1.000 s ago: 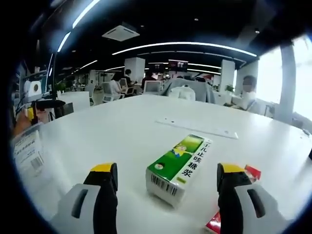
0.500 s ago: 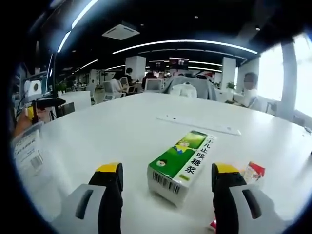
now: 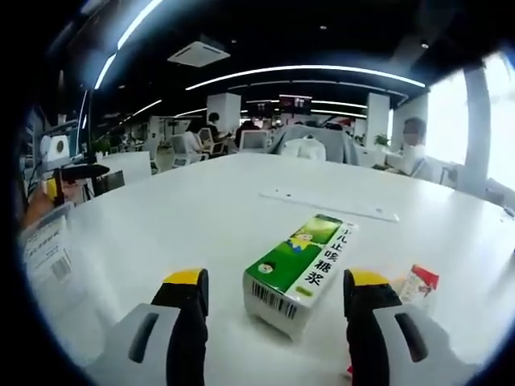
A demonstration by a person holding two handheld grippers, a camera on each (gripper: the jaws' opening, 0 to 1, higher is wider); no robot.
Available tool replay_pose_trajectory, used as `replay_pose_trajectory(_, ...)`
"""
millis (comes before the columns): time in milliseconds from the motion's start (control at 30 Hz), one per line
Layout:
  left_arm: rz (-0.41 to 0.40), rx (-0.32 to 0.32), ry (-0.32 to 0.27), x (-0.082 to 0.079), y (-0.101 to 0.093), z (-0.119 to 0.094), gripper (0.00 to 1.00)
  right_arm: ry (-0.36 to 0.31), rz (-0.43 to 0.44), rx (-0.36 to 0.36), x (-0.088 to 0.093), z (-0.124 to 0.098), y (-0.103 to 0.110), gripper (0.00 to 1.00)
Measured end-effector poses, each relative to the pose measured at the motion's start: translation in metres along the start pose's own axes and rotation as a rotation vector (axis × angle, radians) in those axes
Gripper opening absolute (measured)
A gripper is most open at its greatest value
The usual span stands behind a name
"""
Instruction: Arrange the small medicine boxes into an aligned row inside the storage area until every box is upright, visible, and separated from the surrounding clutter.
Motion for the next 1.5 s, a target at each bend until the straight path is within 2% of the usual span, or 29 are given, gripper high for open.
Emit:
replay_pose_trajectory(200,-0.002,0.001,-0.004,0.0,-0.001,0.001,0.99,0.005,0.008,0.007,0.002,0.002,-0.001,0.62)
replay_pose_trajectory(433,-0.003,0.002,0.002,0.001,0.0,0.002,0.98,-0.031,0.063,0.032,-0.002,0.002,-0.006,0.53)
replay_pose_trajectory(533,-0.004,0.0,-0.003,0.0,0.0,0.0,0.98,-0.025,0.042,0.054,-0.001,0.002,-0.009,0.47)
replay_pose_trajectory(700,0.001,-0.001,-0.003,-0.001,0.0,0.0,0.98,-0.024,0.033,0.053,0.0,0.002,-0.008,0.46)
replay_pose_trajectory(900,-0.011,-0.011,-0.011,-0.001,0.004,-0.003,0.98,-0.013,-0.029,-0.018,0.0,-0.001,-0.001,0.4)
replay_pose_trajectory(1033,-0.007,-0.009,-0.004,-0.001,0.002,-0.002,0.98,-0.008,-0.05,-0.092,-0.001,-0.004,0.006,0.38)
replay_pose_trajectory(1267,-0.01,-0.015,-0.015,-0.002,0.003,-0.003,0.98,-0.018,-0.03,-0.097,0.0,0.0,0.008,0.4)
replay_pose_trajectory(1333,-0.011,-0.015,-0.014,-0.001,0.003,-0.003,0.98,-0.01,-0.045,-0.086,0.002,0.003,0.01,0.44)
replay_pose_trajectory(1400,-0.014,-0.015,-0.015,-0.001,0.003,-0.003,0.98,0.003,-0.048,-0.075,0.005,0.007,0.012,0.53)
replay_pose_trajectory(1500,-0.013,-0.016,-0.014,-0.001,0.003,-0.003,0.98,0.031,-0.084,-0.087,0.009,0.009,0.016,0.56)
Point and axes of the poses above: the point that each gripper's makers call its tool centre point, and the gripper's own axes: z roughly forward along the fingers, y roughly to its left, x roughly out of its underside, the point moved 5 cm from there along -z, roughly backward along the fingers, and after that the axes turned 7 degrees about x, right-handed, at the moved point
